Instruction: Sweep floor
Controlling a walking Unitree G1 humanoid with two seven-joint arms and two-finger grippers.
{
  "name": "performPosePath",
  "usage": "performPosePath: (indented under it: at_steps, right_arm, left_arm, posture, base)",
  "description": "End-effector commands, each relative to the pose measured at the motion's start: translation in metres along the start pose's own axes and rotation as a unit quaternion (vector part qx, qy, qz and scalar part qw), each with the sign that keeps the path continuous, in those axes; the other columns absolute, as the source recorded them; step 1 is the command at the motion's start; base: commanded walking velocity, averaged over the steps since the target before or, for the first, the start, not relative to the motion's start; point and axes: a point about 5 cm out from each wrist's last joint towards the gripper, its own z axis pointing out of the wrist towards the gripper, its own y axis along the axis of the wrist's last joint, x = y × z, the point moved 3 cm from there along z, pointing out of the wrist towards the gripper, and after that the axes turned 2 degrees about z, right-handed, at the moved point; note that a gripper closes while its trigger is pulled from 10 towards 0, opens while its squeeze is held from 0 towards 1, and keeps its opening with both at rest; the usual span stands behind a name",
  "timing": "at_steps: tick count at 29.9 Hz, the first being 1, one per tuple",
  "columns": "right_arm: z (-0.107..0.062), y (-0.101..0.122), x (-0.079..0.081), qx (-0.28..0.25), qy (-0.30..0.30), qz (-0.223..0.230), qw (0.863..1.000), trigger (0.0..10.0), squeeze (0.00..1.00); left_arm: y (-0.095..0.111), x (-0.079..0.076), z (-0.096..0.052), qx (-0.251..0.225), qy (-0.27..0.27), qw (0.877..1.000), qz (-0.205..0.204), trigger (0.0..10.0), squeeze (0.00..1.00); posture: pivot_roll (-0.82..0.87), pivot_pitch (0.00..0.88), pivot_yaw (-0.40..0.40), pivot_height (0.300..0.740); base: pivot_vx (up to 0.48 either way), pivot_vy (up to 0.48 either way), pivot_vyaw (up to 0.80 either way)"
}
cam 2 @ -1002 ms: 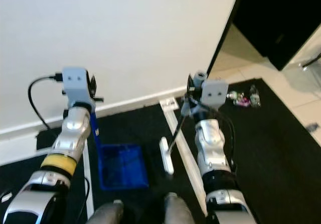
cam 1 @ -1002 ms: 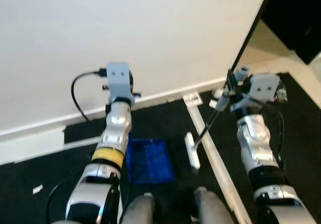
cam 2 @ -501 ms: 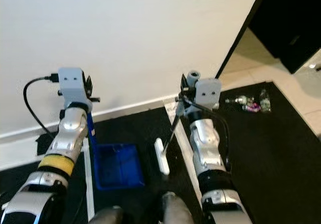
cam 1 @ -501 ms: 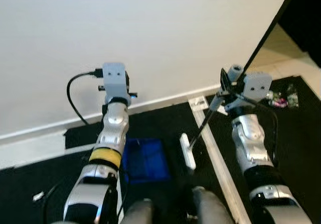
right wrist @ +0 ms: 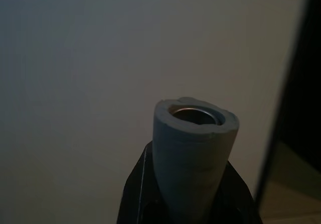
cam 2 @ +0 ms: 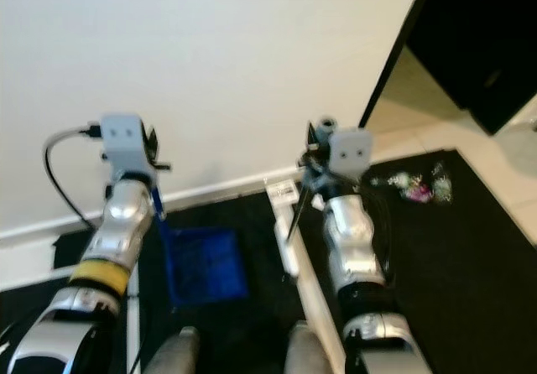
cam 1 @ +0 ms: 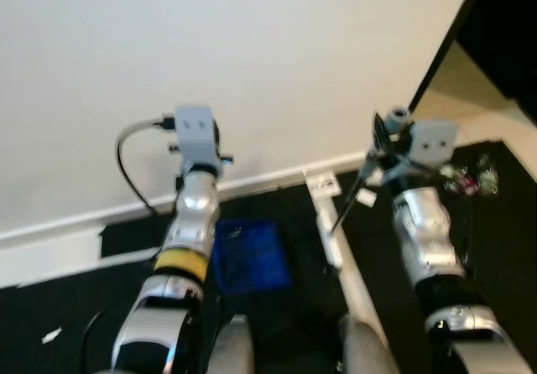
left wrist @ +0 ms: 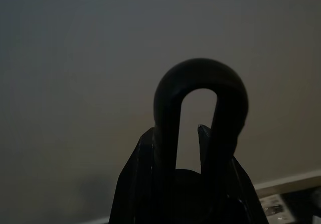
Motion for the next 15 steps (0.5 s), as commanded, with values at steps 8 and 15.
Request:
performPosePath:
  at_steps: [8,15]
  right_arm:
    - [0.000,0.002,0.001,-0.007,0.001,-0.001,1.000,10.0,0.00]
    - [-0.002,-0.002,0.001,-0.002,0.002,-0.003,1.000,10.0,0.00]
  left_arm:
    - [-0.001,0.001,0.001,0.005,0.000,1.000,0.001,10.0,0.00]
    - [-0.014,-0.008,-0.004,0.029,-0.031,0.999,-0.011,10.0,0.00]
  posture:
    - [-0.05,0.109,0.017,0.740]
    - [-0.06,0.110,0.018,0.740]
  base:
    - [0.000,0.000,0.00]
    - [0.000,0.000,0.00]
